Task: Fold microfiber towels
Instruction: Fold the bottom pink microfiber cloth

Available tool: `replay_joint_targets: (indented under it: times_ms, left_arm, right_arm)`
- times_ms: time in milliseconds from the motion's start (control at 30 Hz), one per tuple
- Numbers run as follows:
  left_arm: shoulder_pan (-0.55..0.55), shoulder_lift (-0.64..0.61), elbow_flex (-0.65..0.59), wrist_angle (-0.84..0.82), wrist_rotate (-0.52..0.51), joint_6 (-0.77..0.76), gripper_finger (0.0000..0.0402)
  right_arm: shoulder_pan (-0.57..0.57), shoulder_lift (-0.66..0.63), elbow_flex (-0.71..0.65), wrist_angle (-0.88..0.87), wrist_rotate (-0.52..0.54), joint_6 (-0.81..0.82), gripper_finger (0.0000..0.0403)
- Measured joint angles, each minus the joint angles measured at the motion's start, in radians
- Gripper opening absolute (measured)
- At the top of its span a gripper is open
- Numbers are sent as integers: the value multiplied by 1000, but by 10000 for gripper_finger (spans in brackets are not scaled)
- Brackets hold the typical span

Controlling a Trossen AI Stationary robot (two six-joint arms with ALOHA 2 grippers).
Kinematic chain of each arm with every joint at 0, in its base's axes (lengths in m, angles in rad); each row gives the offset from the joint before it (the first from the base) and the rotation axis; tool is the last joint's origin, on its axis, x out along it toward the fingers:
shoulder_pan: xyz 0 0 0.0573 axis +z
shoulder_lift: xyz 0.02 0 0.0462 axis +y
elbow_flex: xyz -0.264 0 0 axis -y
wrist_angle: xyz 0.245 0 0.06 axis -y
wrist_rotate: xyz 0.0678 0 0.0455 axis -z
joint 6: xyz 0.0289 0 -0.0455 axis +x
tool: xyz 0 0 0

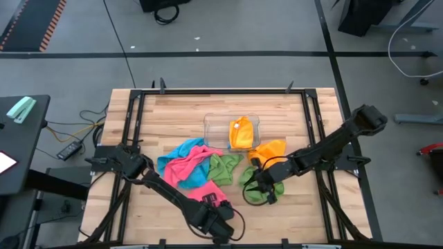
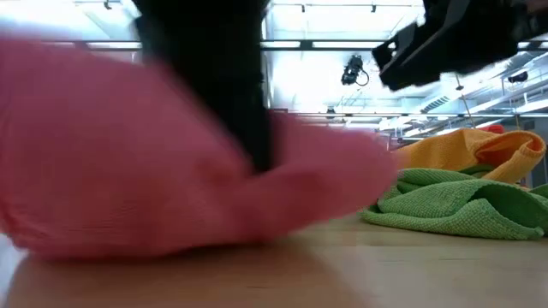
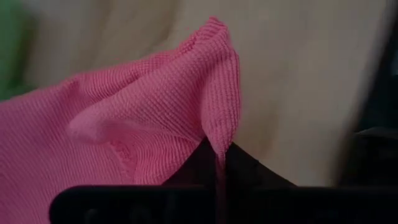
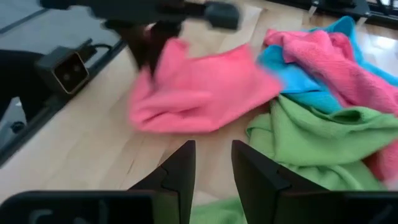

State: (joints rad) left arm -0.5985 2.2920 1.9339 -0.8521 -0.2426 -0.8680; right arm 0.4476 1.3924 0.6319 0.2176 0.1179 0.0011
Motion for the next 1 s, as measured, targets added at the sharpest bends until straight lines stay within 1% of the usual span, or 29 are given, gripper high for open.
replay_joint_targets:
  times_ms: [133, 233, 300, 400, 500, 567, 667, 733, 800, 867, 933, 1000]
  left_arm:
    - [20, 0, 0, 106, -2, 4, 22]
    - [36, 0, 0, 183, -32, 16, 13]
    - [42, 0, 1, 203, -36, 21, 11]
    - [43, 0, 1, 192, -71, -14, 20]
    - [23, 0, 1, 194, -158, -70, 29]
    - [7, 0, 1, 193, -211, -107, 27]
    - [-17, 0, 1, 194, -273, -152, 13]
    - [-31, -1, -20, 226, -312, -169, 11]
    - [-35, -1, -62, 291, -316, -170, 11]
    - [-33, 1, -102, 382, -290, -138, 15]
    - [-19, -1, -152, 511, -256, -99, 15]
    - [-3, -4, -192, 561, -242, -59, 11]
  right_arm:
    - [27, -126, 0, -136, 1, 38, 112]
    - [66, -191, 0, -173, 1, 53, 113]
    - [93, -211, 0, -174, 1, 57, 113]
    - [129, -220, 0, -175, 9, 58, 112]
    - [147, -210, 0, -178, 32, 63, 112]
    - [151, -199, 0, -178, 38, 70, 112]
    - [150, -183, 0, -171, 42, 78, 112]
    - [151, -174, 0, -163, 47, 78, 112]
    - [151, -169, 0, -149, 48, 78, 112]
    - [151, -168, 0, -140, 50, 79, 112]
    - [151, -168, 0, -140, 50, 88, 112]
    - [151, -168, 0, -140, 50, 103, 112]
